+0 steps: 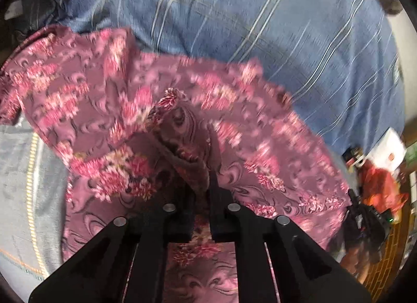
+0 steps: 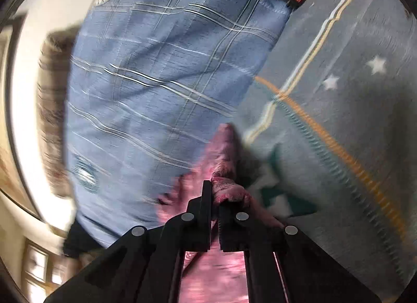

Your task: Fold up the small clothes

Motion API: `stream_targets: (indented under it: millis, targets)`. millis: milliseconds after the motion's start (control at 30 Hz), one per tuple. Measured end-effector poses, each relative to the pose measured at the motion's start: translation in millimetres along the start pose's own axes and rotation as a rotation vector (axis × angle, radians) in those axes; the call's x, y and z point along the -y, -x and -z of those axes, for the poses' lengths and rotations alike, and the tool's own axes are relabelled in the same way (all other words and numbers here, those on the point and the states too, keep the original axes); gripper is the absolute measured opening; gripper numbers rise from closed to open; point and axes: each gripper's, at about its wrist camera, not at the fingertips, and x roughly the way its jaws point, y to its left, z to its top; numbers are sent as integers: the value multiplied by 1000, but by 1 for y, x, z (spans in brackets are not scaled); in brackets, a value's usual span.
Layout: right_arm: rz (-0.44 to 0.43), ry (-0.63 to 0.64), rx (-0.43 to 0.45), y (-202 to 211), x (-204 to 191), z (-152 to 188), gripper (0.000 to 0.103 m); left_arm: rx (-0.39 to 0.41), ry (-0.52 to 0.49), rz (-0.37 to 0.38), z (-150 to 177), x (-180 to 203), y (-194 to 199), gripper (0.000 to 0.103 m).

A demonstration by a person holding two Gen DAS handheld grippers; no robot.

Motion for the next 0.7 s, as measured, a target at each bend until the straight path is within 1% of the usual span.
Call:
stream_targets:
  millis: [33, 67, 100, 133, 200, 233, 300, 333, 400, 467, 533, 567, 633, 667, 700]
  targets:
    - [46, 13, -23, -6, 5, 1, 3, -25, -4, -26, 3, 0, -10, 8]
    - [68, 18, -51, -12, 12, 4, 1, -37, -3, -40, 5, -2, -16, 13]
    - [45, 19, -39, -8, 16, 6, 1, -17, 0, -29, 8, -4, -14, 13]
    - [47, 22, -40, -6, 16, 8, 2, -13, 0, -22, 9, -6, -9, 14]
    - [63, 43, -37, 5, 11, 15, 11, -19, 12, 7, 13, -14, 3, 14]
    - [74, 59, -30, 12, 8, 20, 11, -7, 23, 35, 16, -20, 13, 14]
    - [33, 111, -21, 20, -7, 31, 11, 24, 51, 74, 21, -29, 29, 14]
    - [29, 138, -19, 20, -13, 36, 11, 38, 64, 95, 22, -31, 35, 14]
    - [17, 231, -30, 9, -39, 45, 11, 46, 65, 110, 18, -26, 39, 16]
    - [12, 293, -68, -10, -59, 53, 11, 56, 30, 92, 13, -12, 35, 20]
    - [7, 334, -95, -27, -70, 62, 11, 64, -3, 55, 9, -2, 24, 22]
    - [27, 369, -105, -39, -74, 66, 12, 57, -9, 40, 9, 1, 17, 25]
    - [86, 410, -127, -52, -68, 77, 18, 18, 4, 14, 11, -3, -2, 25]
    - [128, 411, -173, -65, -61, 80, 15, 15, 6, 17, 13, -6, -9, 25]
    - [136, 401, -168, -67, -55, 82, 11, 48, -7, 24, 15, -6, -7, 25]
